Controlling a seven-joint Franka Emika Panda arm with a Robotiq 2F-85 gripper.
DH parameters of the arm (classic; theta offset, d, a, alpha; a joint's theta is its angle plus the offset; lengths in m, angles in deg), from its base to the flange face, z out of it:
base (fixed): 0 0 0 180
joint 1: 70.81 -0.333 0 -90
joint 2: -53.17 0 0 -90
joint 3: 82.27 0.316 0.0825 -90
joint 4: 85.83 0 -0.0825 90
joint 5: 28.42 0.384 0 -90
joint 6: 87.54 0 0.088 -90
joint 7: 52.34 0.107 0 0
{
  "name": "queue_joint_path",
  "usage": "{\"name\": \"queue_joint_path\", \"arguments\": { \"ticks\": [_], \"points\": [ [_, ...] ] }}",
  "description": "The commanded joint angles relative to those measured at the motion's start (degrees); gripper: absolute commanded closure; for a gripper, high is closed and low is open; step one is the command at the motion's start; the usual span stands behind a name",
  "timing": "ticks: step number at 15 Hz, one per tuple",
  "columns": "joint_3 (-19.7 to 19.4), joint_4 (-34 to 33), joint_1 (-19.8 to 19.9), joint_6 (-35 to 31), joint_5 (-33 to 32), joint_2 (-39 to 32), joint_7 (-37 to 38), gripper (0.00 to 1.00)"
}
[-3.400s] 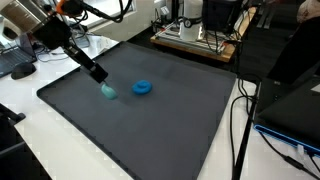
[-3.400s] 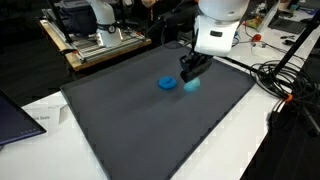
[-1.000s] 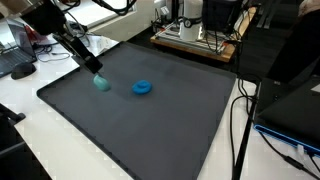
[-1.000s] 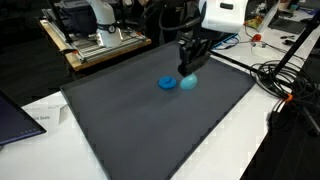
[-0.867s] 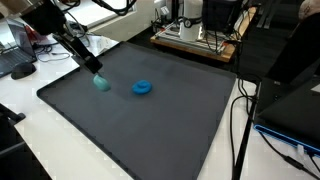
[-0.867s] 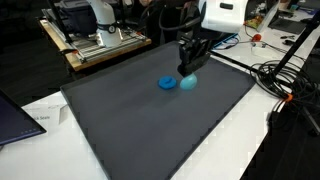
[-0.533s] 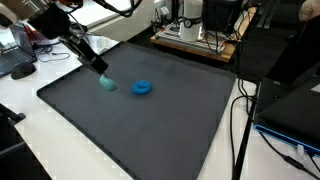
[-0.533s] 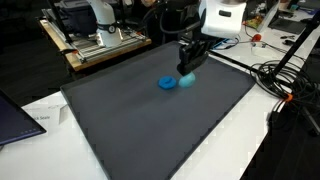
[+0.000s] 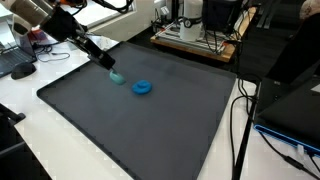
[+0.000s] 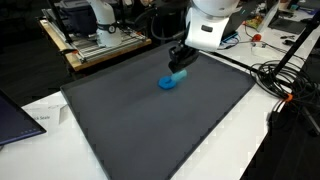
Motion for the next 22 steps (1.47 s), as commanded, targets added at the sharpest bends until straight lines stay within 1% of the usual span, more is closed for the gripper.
{"name": "queue_joint_path", "arguments": {
  "ticks": [1, 7, 13, 22],
  "points": [
    [2.01, 1.12, 3.81, 0.08, 4.37, 0.94, 0.27, 0.78],
    [4.16, 1.8, 11.23, 0.07, 9.4, 0.28, -4.48, 0.78],
    [6.62, 4.56, 18.25, 0.68, 13.85, -0.43, -11.2, 0.78],
    [9.84, 10.69, 25.74, 1.44, 18.24, -2.67, -22.36, 0.78]
  ]
}}
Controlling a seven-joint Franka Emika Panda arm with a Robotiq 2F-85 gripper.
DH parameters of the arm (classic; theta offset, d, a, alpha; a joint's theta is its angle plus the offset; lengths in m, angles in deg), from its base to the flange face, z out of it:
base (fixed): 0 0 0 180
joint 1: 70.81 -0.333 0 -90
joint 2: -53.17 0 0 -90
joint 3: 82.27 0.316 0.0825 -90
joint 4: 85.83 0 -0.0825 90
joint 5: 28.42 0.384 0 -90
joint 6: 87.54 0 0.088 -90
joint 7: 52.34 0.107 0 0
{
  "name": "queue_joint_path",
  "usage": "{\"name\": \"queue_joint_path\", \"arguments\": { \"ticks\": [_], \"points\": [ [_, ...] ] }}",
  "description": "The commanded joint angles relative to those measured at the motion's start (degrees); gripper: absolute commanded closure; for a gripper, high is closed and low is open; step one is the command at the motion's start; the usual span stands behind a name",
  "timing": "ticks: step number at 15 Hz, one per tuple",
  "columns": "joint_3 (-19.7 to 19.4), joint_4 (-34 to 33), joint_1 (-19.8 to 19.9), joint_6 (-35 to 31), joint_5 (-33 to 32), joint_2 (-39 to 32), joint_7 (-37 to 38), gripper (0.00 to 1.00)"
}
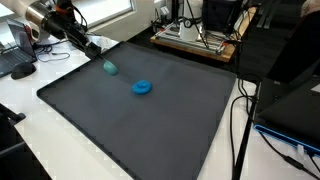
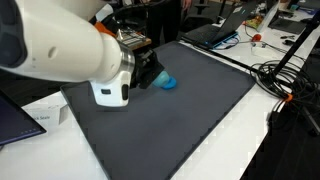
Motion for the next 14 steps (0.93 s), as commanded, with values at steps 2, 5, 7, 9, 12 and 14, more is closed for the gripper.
{"name": "queue_joint_path", "arguments": {
  "ticks": [2, 5, 7, 9, 12, 14],
  "points": [
    [2.61, 3.05, 4.12, 2.28, 3.37, -1.22, -6.08, 0.78],
    [3.43, 3.49, 6.07, 4.5, 4.19, -2.85, -9.09, 0.78],
    [3.79, 4.04, 6.99, 5.71, 4.57, -3.22, -10.44, 0.78],
    [4.27, 5.81, 7.7, 4.42, 5.73, -1.96, -9.89, 0.78],
    [4.12, 8.19, 7.03, 1.21, 5.99, 1.04, -9.46, 0.78],
    [4.25, 9.97, 6.34, -0.67, 5.58, 3.33, -8.94, 0.78]
  ]
}}
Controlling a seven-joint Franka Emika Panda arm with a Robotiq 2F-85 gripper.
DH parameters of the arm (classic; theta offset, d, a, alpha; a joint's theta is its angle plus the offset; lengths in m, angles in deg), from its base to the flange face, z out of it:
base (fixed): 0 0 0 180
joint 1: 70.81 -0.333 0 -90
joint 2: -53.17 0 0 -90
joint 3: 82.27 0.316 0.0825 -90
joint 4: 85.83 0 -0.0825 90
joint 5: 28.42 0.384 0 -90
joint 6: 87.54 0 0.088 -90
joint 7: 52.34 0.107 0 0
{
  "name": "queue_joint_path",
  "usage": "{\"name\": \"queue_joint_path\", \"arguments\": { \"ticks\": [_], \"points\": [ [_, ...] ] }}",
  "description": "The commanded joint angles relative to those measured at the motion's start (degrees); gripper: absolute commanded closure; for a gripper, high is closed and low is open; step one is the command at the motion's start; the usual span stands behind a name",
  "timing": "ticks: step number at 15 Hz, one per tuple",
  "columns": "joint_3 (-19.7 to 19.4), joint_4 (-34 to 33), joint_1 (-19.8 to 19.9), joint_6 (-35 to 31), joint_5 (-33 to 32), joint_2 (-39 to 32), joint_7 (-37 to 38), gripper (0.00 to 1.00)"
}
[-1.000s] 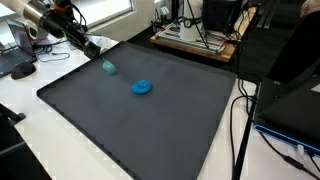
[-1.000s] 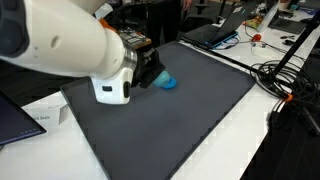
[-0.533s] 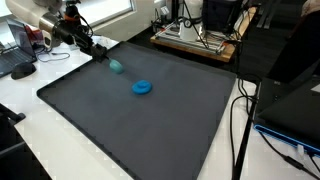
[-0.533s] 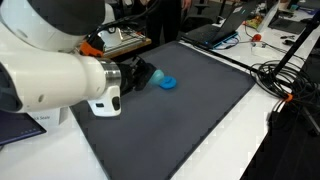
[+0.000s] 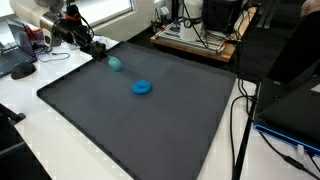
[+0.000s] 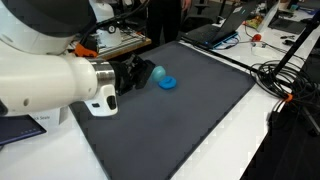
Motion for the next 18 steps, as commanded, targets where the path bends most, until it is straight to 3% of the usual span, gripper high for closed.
{"name": "queue_joint_path", "arguments": {
  "ticks": [1, 14, 15, 18],
  "points": [
    [0.32, 7.44, -0.4, -4.4, 0.86, 6.95, 1.15, 0.78],
    [-1.5, 37.45, -10.79, -29.85, -6.33, 32.98, 11.62, 0.78],
    [-7.56, 39.15, -15.49, -29.66, -3.91, 35.39, 10.96, 0.78],
    [-12.12, 45.07, -21.14, -31.08, -5.6, 40.26, 13.2, 0.78]
  ]
}}
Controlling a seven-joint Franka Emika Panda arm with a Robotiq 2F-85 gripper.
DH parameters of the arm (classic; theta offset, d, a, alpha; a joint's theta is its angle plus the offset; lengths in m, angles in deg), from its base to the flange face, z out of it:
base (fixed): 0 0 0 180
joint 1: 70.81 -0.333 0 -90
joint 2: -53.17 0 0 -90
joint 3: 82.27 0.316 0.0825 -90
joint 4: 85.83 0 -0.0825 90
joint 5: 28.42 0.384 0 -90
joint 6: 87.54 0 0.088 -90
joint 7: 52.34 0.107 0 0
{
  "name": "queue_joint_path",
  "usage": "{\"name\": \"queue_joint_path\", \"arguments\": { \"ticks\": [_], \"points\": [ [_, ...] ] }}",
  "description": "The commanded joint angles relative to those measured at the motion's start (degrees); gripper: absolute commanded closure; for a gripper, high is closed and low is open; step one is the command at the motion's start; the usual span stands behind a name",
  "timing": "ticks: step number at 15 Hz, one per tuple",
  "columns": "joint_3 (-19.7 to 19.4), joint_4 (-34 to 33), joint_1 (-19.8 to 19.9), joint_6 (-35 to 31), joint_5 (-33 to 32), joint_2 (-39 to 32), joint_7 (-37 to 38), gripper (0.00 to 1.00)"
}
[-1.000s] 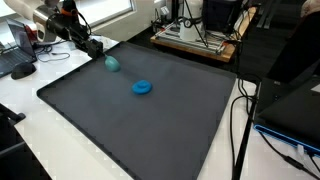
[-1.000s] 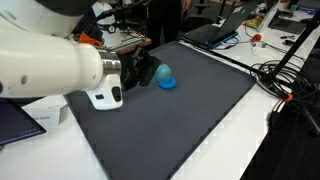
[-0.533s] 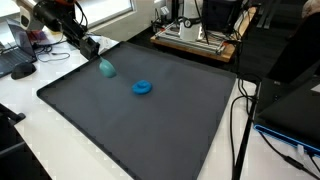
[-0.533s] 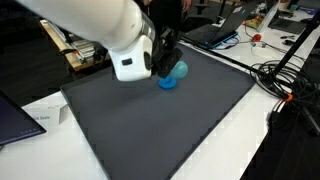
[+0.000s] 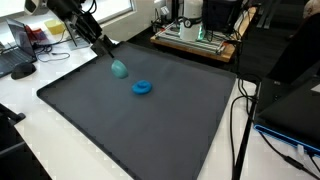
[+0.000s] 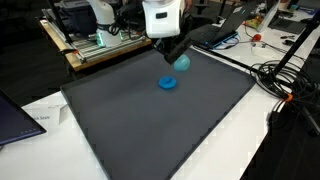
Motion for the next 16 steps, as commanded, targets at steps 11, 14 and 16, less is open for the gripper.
{"name": "queue_joint_path", "arguments": {
  "ticks": [11, 14, 16],
  "points": [
    [-12.46, 25.76, -16.59, -14.0, -3.93, 18.59, 10.73, 0.78],
    [-12.74, 30.57, -18.06, -18.85, -5.37, 21.28, 12.83, 0.78],
    [-12.92, 34.31, -18.3, -22.29, -5.2, 23.34, 13.27, 0.78]
  ]
}}
